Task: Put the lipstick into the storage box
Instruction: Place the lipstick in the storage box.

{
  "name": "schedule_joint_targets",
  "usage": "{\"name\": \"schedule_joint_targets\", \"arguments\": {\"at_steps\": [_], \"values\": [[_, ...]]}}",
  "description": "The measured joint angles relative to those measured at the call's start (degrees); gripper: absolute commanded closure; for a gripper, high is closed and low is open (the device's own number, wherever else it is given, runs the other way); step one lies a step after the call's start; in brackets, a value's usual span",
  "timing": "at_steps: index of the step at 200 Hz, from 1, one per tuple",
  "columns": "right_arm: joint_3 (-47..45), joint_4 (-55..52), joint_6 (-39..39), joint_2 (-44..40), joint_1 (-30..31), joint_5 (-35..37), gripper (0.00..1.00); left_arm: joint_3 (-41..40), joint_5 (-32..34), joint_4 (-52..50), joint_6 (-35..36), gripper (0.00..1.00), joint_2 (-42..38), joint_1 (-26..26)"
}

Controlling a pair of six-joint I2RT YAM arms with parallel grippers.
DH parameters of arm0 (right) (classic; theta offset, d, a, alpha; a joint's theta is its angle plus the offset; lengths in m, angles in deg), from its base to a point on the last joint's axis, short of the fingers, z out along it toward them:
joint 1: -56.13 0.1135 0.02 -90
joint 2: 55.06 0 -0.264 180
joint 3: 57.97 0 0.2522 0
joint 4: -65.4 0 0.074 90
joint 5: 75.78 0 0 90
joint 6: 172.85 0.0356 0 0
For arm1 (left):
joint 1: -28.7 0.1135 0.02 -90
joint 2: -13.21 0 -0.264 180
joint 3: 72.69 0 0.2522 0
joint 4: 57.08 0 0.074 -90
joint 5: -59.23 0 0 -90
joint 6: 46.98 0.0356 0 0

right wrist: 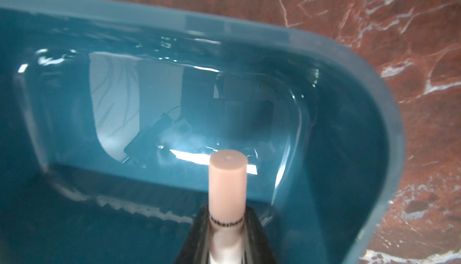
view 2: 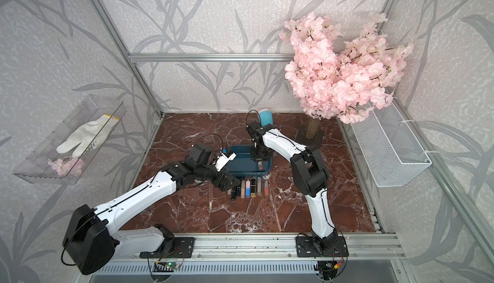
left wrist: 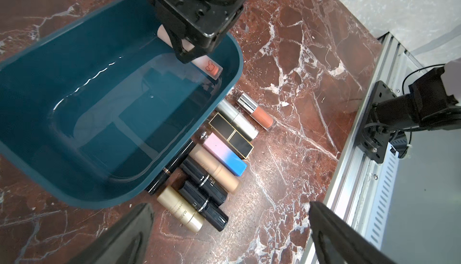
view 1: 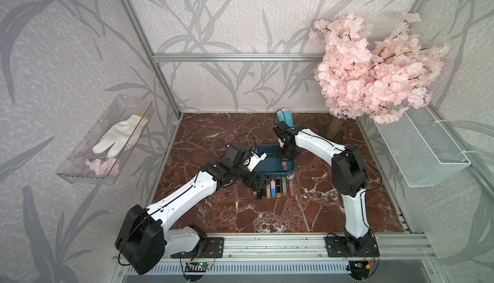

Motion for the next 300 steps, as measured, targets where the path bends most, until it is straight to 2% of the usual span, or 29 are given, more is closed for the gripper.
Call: {"name": "schedule_joint_targets", "arguments": {"at_steps": [102, 196, 224, 271, 300], "values": [[0.0, 1.1, 1.1, 3.2, -2.3, 1.6, 0.94, 0.9, -0.2, 3.0, 3.5, 0.0, 6.6, -1.9], [1.2, 2.6, 2.4, 6.3, -2.5, 1.6, 0.92, 2.4, 0.0, 3.5, 3.6, 0.0, 7.8, -2.7], [1.9, 2.4, 3.1, 6.8, -2.6, 1.6, 0.87, 2.4, 0.0, 3.5, 3.5, 0.0, 7.8, -2.9], [2.4, 2.1, 4.1, 7.2, -2.6, 1.6, 0.69, 2.4, 0.3, 3.3, 3.5, 0.0, 7.1, -2.9], [2.6, 2.2, 4.8, 7.3, -2.4, 1.5, 0.64, 2.4, 0.5, 3.3, 3.5, 0.0, 6.4, -2.9]]}}
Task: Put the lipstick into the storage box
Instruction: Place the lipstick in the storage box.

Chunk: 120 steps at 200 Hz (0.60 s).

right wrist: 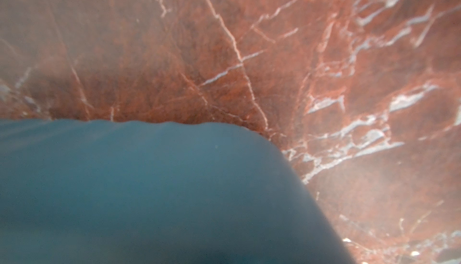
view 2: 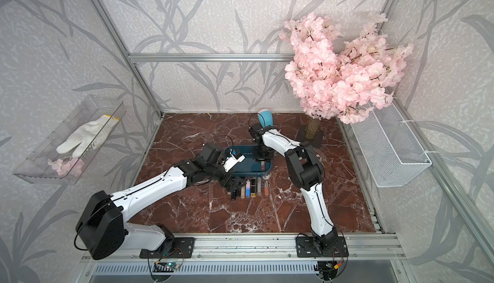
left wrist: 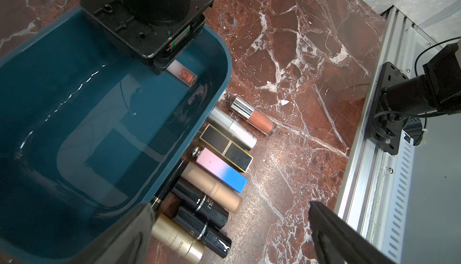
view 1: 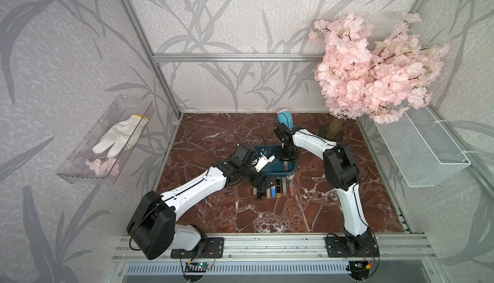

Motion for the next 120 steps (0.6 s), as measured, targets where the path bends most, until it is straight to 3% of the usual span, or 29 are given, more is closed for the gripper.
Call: {"name": "schedule_joint_targets", "arguments": {"at_steps": [77, 120], "values": [[0.2, 0.3, 0.3, 0.0, 0.2, 0.0, 0.49, -0.2, 0.8, -0.2, 0.0, 0.0, -1.1, 0.0], [0.2, 0.3, 0.2, -0.1, 0.2, 0.5, 0.49, -1.3, 1.1, -0.5, 0.0, 0.0, -2.3, 0.0]]}}
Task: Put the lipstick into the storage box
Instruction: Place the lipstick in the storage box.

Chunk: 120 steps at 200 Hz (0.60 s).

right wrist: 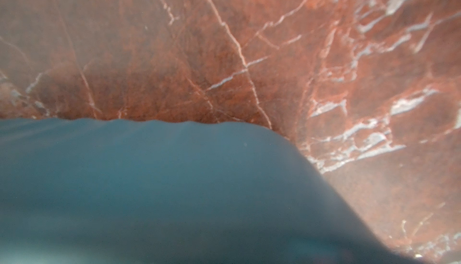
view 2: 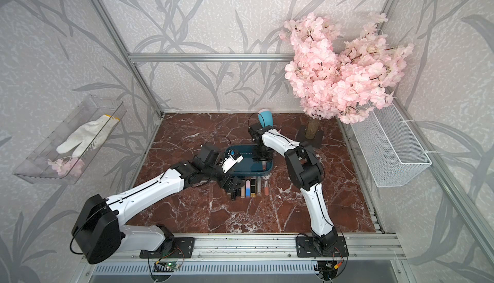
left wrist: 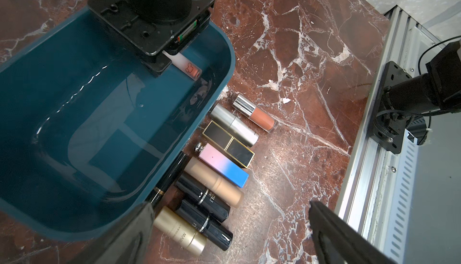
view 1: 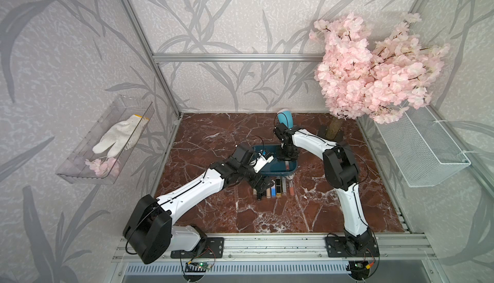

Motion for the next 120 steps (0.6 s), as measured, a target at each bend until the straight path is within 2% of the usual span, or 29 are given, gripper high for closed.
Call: {"name": "schedule_joint_targets", "arguments": {"at_steps": [40, 74, 97, 120], "values": [[1.4, -1.7, -0.3, -0.1, 0.0, 1.4, 0.49, -0.3, 0.1, -0.2, 0.0, 0.0, -1.0, 0.0], [9.7, -5.5, -1.4, -0.7, 0.4, 3.7, 0.49, -0.3, 0.2, -0.2, 0.0, 0.0, -1.6, 0.0], [14.5, -8.1, -1.9, -3.4, 0.7, 5.2, 0.49, -0.3, 0.4, -0.1, 0.0, 0.0, -2.5, 0.0], [15.1, -10.2, -2.0, -8.5, 1.1, 6.2, 0.48, -0.5, 0.4, 0.0, 0.0, 0.0, -3.9, 0.0]]}}
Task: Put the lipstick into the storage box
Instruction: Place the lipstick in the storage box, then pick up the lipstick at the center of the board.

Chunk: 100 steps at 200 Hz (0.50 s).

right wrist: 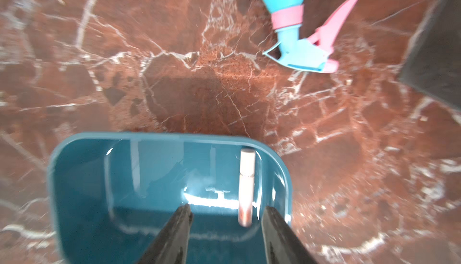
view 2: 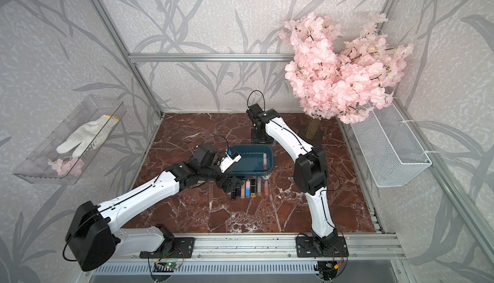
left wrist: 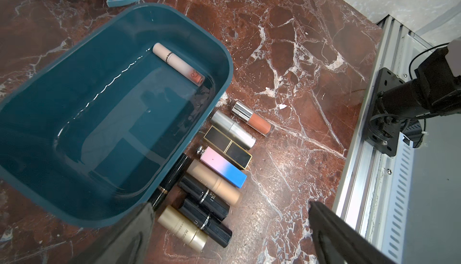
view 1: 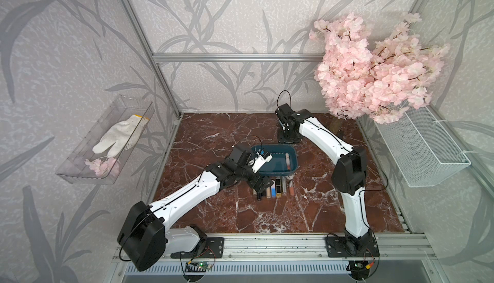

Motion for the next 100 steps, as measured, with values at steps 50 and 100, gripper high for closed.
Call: {"name": "schedule_joint_targets", "arguments": {"at_steps": [50, 100], "values": [[-21.8, 1.4, 1.1, -22.7, 1.2, -1.0, 0.45, -4.8, -0.8, 0.3, 0.0, 0.0, -5.7, -2.9], [-43.2, 5.4, 3.8, -32.7, 4.4, -3.7, 0.39, -12.2, -0.2, 1.1, -1.6, 0.0, -9.2, -8.9]]}}
